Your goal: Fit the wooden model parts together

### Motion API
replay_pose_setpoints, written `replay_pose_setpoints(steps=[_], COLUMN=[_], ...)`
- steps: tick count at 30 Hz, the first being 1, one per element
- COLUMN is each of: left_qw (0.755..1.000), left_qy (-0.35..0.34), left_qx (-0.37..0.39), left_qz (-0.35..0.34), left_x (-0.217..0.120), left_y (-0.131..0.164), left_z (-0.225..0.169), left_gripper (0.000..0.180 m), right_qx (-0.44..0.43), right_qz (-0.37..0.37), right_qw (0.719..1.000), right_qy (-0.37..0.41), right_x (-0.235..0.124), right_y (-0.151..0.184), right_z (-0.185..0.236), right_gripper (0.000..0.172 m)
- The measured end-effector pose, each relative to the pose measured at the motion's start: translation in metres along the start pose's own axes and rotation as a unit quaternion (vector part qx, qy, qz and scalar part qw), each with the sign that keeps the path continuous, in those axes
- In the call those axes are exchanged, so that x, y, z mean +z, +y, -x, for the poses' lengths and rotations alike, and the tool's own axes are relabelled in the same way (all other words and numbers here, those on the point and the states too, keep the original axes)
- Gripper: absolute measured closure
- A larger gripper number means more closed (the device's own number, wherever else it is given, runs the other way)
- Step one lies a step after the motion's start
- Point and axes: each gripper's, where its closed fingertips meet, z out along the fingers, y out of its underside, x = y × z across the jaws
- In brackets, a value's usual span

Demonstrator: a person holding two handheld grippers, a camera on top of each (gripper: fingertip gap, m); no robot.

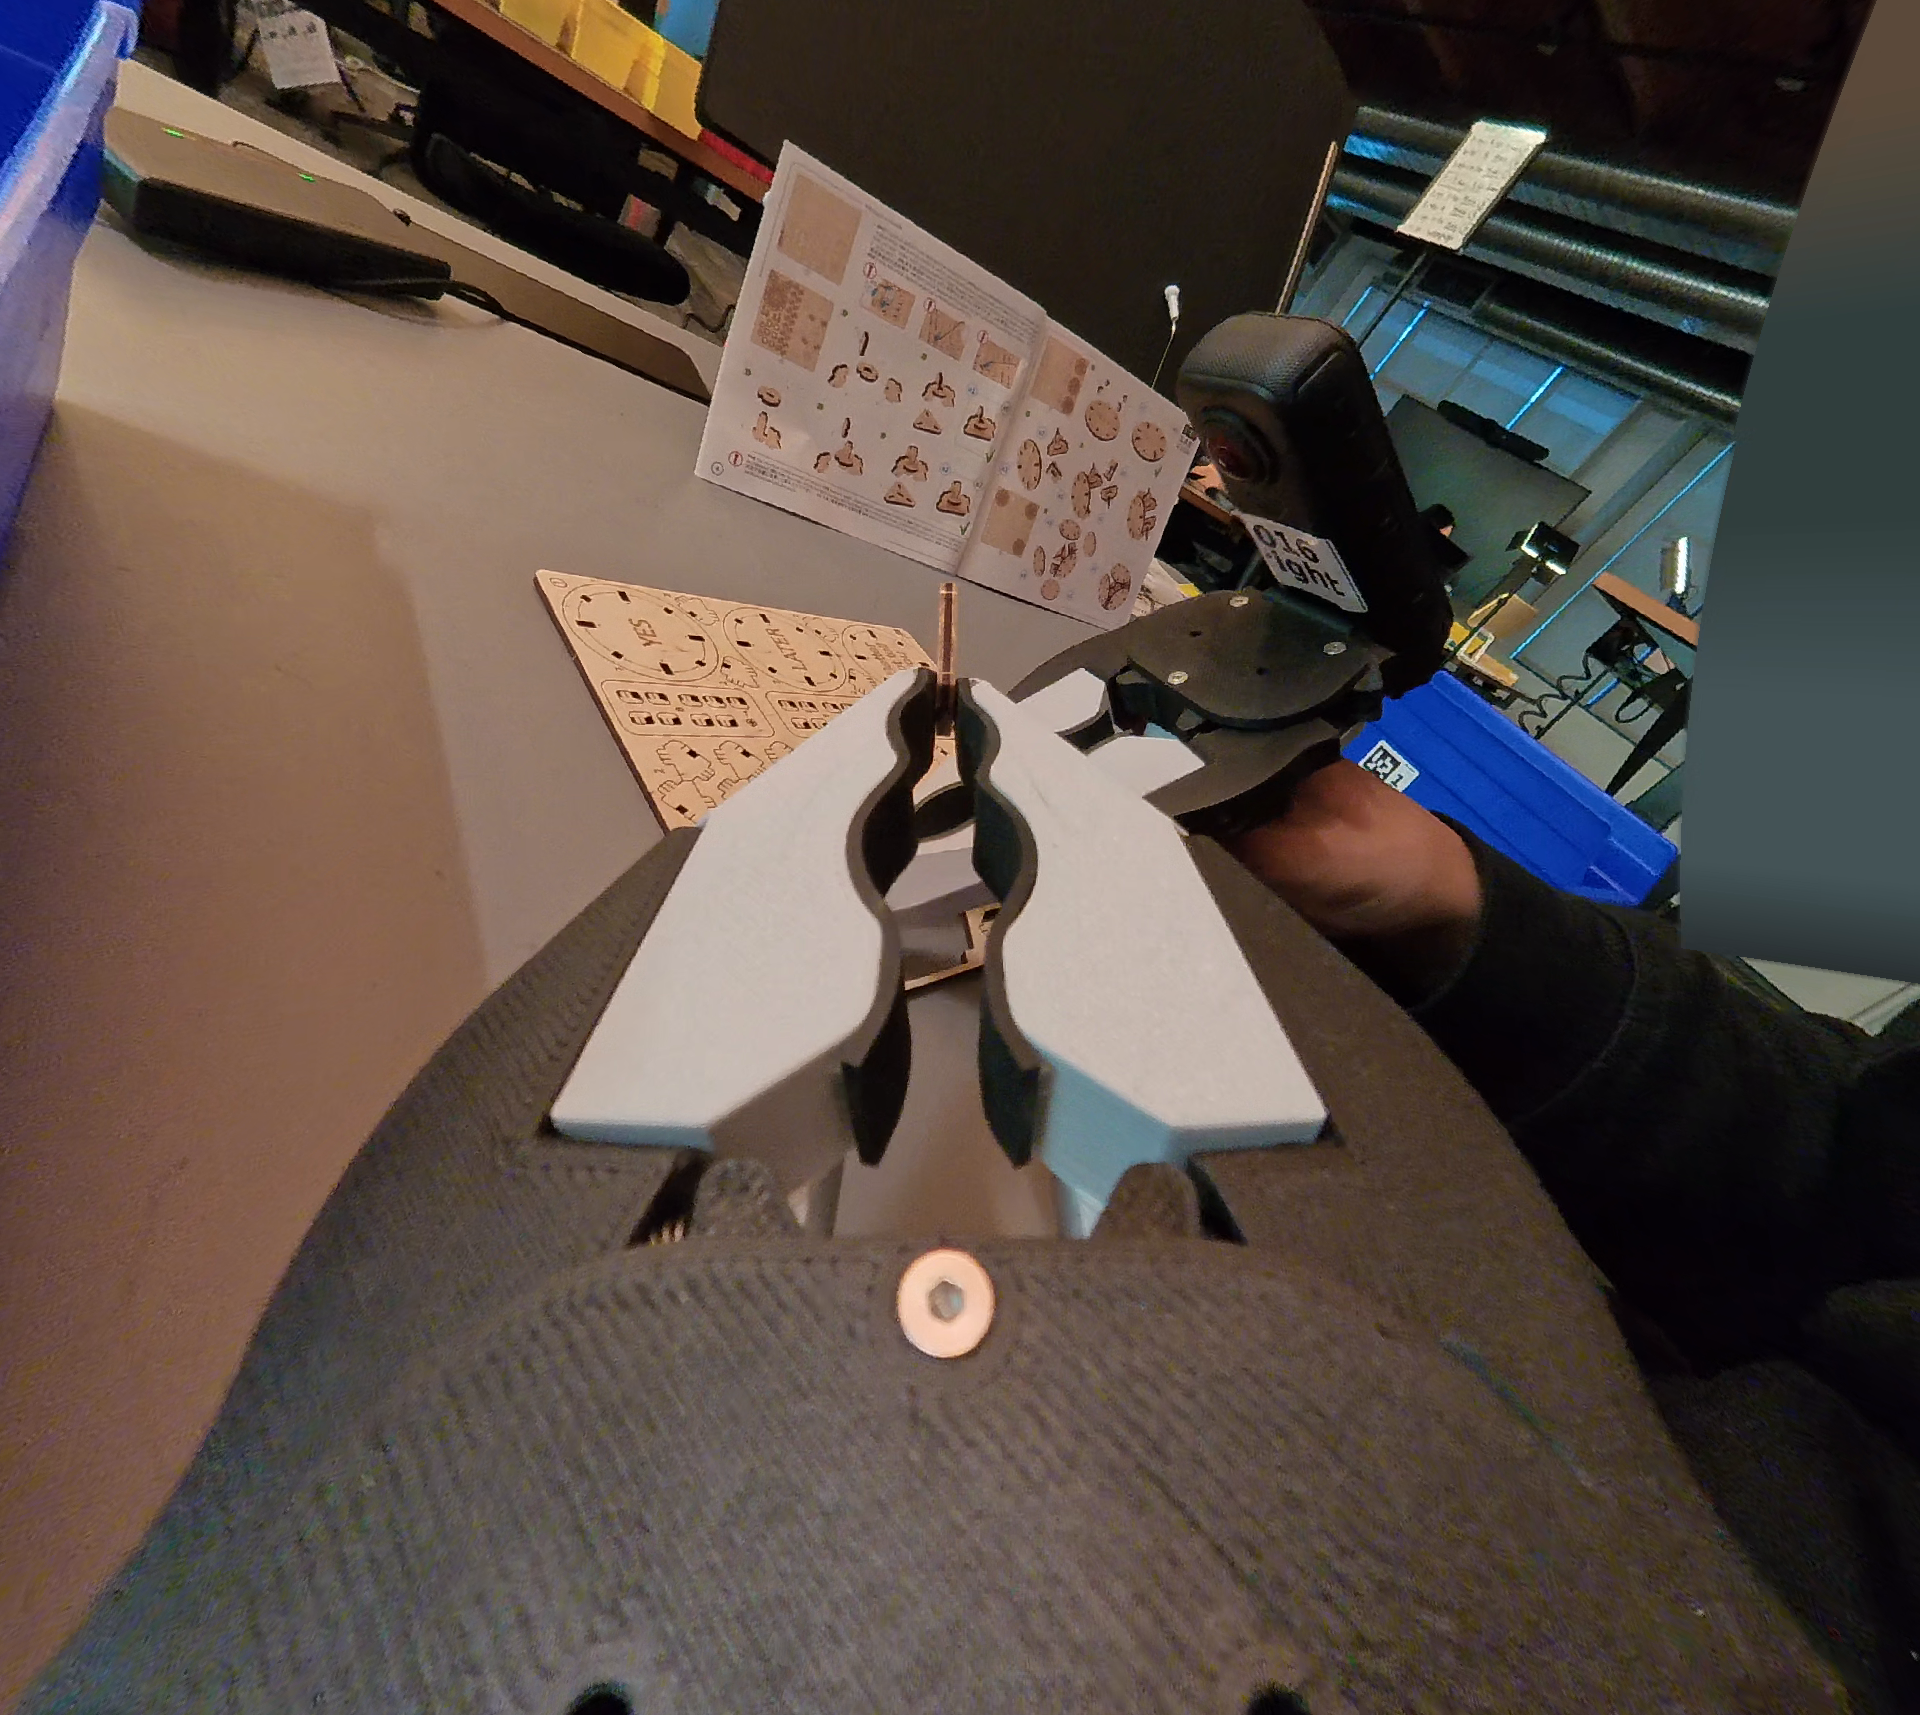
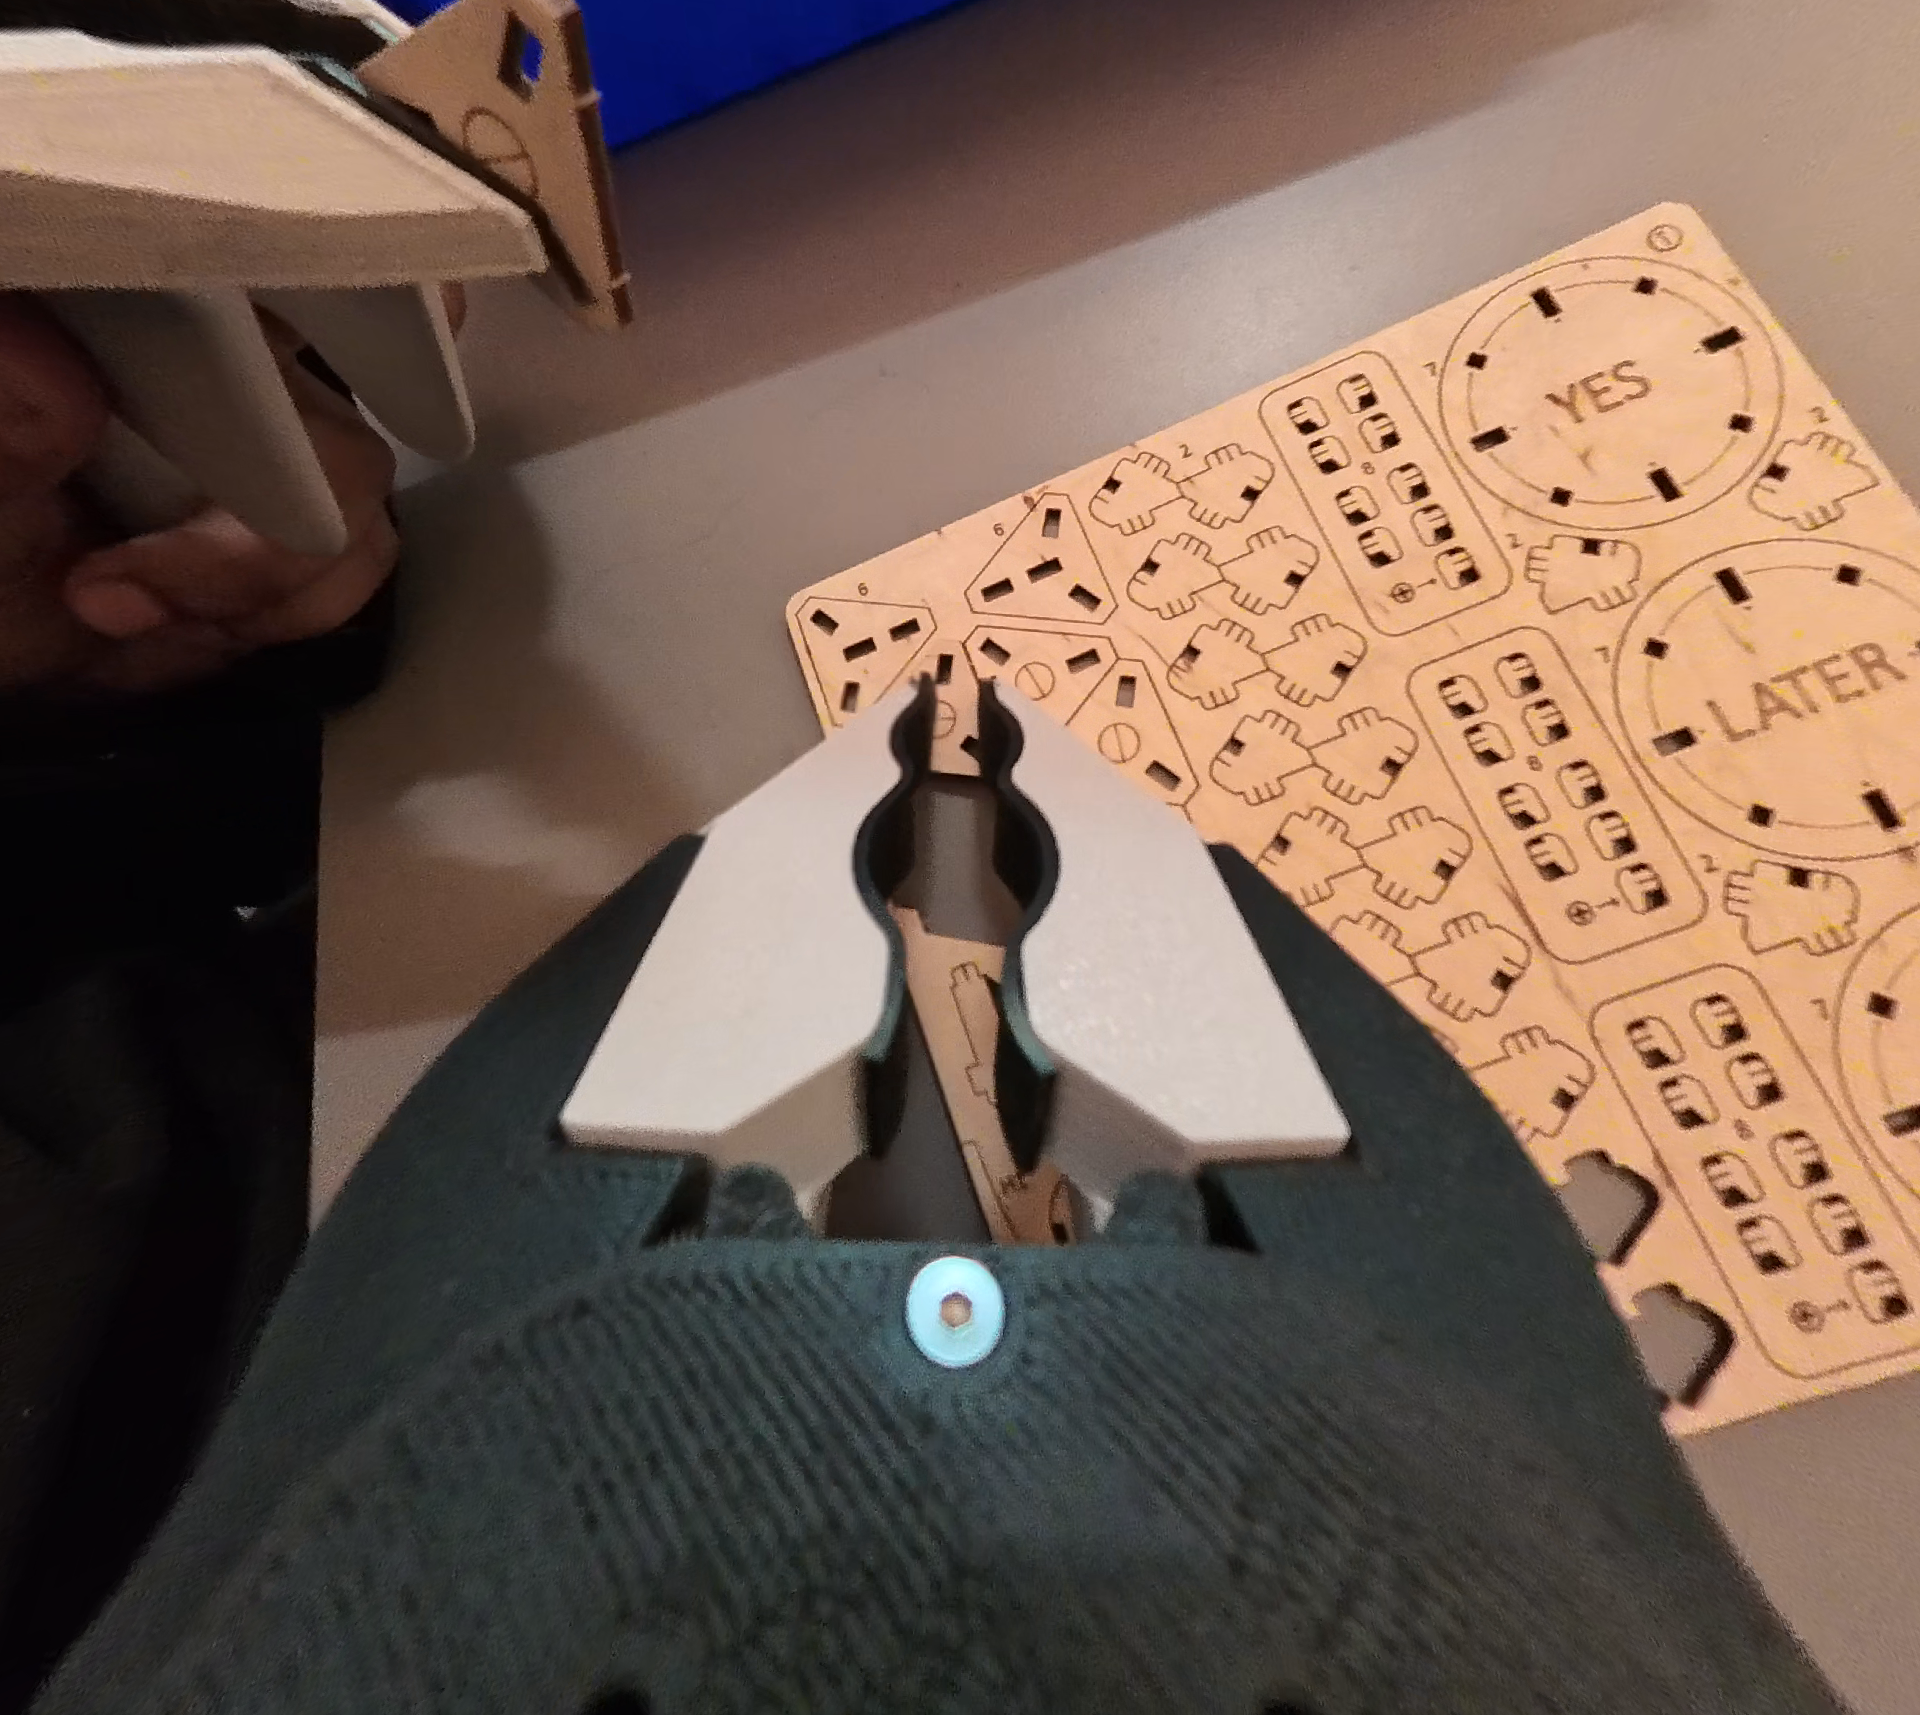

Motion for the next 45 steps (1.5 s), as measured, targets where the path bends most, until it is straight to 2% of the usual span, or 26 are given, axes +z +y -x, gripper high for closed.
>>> replay_pose_setpoints(steps=[6, 12, 15, 17, 20, 26, 31, 37, 41, 43, 45], left_qw=[1.000, 1.000, 1.000, 1.000, 1.000, 1.000, 1.000, 1.000, 1.000, 0.999, 0.986], left_qy=[0.000, 0.001, 0.001, 0.002, 0.002, 0.003, 0.002, 0.000, -0.001, 0.028, 0.098], left_qx=[-0.001, -0.003, -0.003, -0.004, -0.006, -0.007, -0.007, 0.000, 0.011, -0.036, -0.127], left_qz=[0.000, -0.001, -0.001, -0.002, -0.001, -0.002, -0.002, 0.002, 0.017, 0.029, 0.045], left_x=[0.000, -0.001, -0.001, -0.001, -0.001, -0.002, -0.002, -0.002, 0.002, 0.008, 0.018], left_y=[0.000, -0.001, 0.000, -0.001, -0.001, -0.001, -0.001, 0.000, 0.005, 0.011, 0.019], left_z=[0.000, 0.000, 0.000, 0.000, 0.001, 0.001, 0.001, 0.000, -0.003, -0.011, -0.032], left_gripper=[0.180, 0.180, 0.180, 0.180, 0.180, 0.180, 0.180, 0.180, 0.180, 0.180, 0.180], right_qx=[-0.026, -0.047, -0.061, -0.083, -0.100, -0.068, -0.053, -0.039, -0.020, -0.019, -0.020], right_qz=[0.012, -0.063, 0.008, 0.014, -0.006, -0.045, -0.008, -0.138, -0.177, -0.189, -0.201], right_qw=[0.999, 0.997, 0.997, 0.995, 0.991, 0.994, 0.998, 0.987, 0.981, 0.978, 0.976], right_qy=[0.024, 0.027, 0.042, 0.057, 0.084, 0.075, 0.045, 0.069, 0.075, 0.084, 0.079], right_x=[0.000, -0.012, 0.005, 0.008, 0.000, -0.019, -0.004, -0.058, -0.089, -0.100, -0.109], right_y=[-0.001, -0.029, -0.005, -0.003, -0.013, -0.022, 0.004, -0.027, -0.016, -0.006, 0.002], right_z=[-0.003, 0.003, -0.001, -0.001, -0.005, -0.009, -0.001, -0.014, -0.025, -0.027, -0.022], right_gripper=[0.169, 0.172, 0.172, 0.172, 0.172, 0.172, 0.172, 0.172, 0.172, 0.171, 0.168])
